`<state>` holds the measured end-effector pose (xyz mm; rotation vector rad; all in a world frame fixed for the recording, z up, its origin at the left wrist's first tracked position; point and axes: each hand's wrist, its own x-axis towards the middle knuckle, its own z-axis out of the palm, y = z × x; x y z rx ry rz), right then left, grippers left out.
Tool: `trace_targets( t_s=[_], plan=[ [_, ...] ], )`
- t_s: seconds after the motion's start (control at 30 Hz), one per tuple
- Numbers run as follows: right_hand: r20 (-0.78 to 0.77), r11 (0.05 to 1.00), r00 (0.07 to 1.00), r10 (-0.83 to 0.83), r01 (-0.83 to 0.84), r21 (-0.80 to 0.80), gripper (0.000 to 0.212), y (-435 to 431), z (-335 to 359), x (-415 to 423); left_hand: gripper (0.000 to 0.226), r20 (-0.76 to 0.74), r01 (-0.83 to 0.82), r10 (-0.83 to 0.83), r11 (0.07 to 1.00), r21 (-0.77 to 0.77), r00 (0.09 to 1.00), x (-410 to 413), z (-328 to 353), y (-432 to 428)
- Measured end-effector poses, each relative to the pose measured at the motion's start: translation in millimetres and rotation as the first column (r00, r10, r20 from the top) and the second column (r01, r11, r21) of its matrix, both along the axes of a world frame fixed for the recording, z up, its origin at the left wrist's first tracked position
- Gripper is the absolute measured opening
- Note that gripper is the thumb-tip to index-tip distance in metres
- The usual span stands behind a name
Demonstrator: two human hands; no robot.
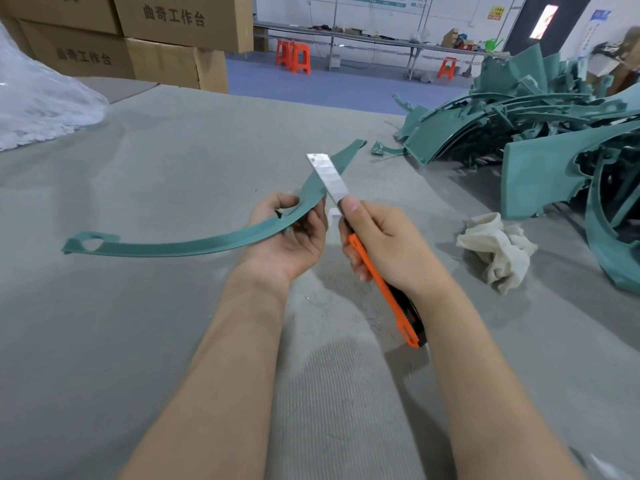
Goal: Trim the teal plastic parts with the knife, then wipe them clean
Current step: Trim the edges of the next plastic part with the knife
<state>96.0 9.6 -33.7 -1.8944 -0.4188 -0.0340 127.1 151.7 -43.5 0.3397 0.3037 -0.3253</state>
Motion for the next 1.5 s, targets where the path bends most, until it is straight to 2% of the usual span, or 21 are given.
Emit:
trace_targets(
  t_s=[0.07, 0.13, 0.23, 0.3, 0.43, 0.67, 0.77, 0.93, 1.03, 1.17, 1.3, 1.4, 1.47, 1.5],
  plan=[
    [0.005, 1.000, 1.000, -0.013, 0.013, 0.009, 0.048, -2, -1, 1, 0.016, 0.004, 0.018, -0.018, 1.000, -0.002, 1.000, -3, 2, 1],
    [0.005, 1.000, 1.000, -0.008, 0.008, -0.009, 0.048, 0, -2, 1, 0.016, 0.012, 0.018, -0.019, 1.000, 0.020, 1.000, -5, 4, -1],
    [-0.003, 0.999, 1.000, 0.001, -0.001, -0.040, 0.048, 3, -4, 1, 0.042, 0.003, -0.003, 0.003, 0.998, 0.069, 1.000, -4, 5, -5],
    [-0.001, 0.999, 1.000, 0.015, -0.015, -0.052, 0.047, 5, -4, 0, 0.045, -0.019, -0.034, 0.035, 0.997, 0.068, 0.999, -2, 4, -5],
    [-0.004, 0.998, 0.999, 0.042, -0.042, -0.041, 0.046, 10, -4, -1, 0.021, -0.009, -0.067, 0.068, 0.996, 0.055, 0.998, -1, 5, -9],
    [-0.004, 0.992, 0.995, 0.100, -0.100, -0.071, 0.044, 14, -4, -5, 0.024, 0.009, -0.088, 0.088, 0.996, -0.011, 0.996, -3, 5, -10],
    [0.011, 0.999, 1.000, 0.025, -0.025, 0.033, 0.042, 8, 2, -4, 0.022, 0.026, -0.031, 0.030, 0.999, 0.031, 0.999, -3, 5, -8],
    [0.145, 0.973, 0.970, -0.193, 0.170, 0.156, 0.034, -1, 9, -2, 0.017, 0.071, 0.088, -0.087, 0.996, -0.016, 0.994, -5, 4, -5],
    [0.102, 0.951, 0.969, -0.227, 0.198, 0.237, 0.035, 0, 11, -2, 0.014, 0.111, 0.179, -0.179, 0.984, 0.010, 0.978, -7, 6, -7],
    [0.088, 0.925, 0.963, -0.255, 0.217, 0.312, 0.031, -3, 15, -3, 0.021, 0.193, 0.309, -0.328, 0.943, 0.126, 0.925, -6, 2, -10],
    [0.104, 0.920, 0.950, -0.294, 0.252, 0.300, 0.029, -9, 17, -3, 0.033, 0.225, 0.376, -0.420, 0.902, 0.214, 0.879, -4, -4, -9],
    [0.124, 0.917, 0.942, -0.313, 0.266, 0.296, 0.030, -13, 18, -3, 0.041, 0.197, 0.346, -0.382, 0.918, 0.194, 0.903, -2, -5, -6],
    [0.125, 0.918, 0.945, -0.302, 0.253, 0.305, 0.031, -17, 19, -4, 0.046, 0.127, 0.262, -0.282, 0.953, 0.154, 0.951, 0, -5, -1],
    [0.117, 0.920, 0.949, -0.291, 0.244, 0.305, 0.031, -19, 20, -5, 0.048, 0.099, 0.204, -0.226, 0.960, 0.189, 0.969, 2, -5, 1]
  ],
)
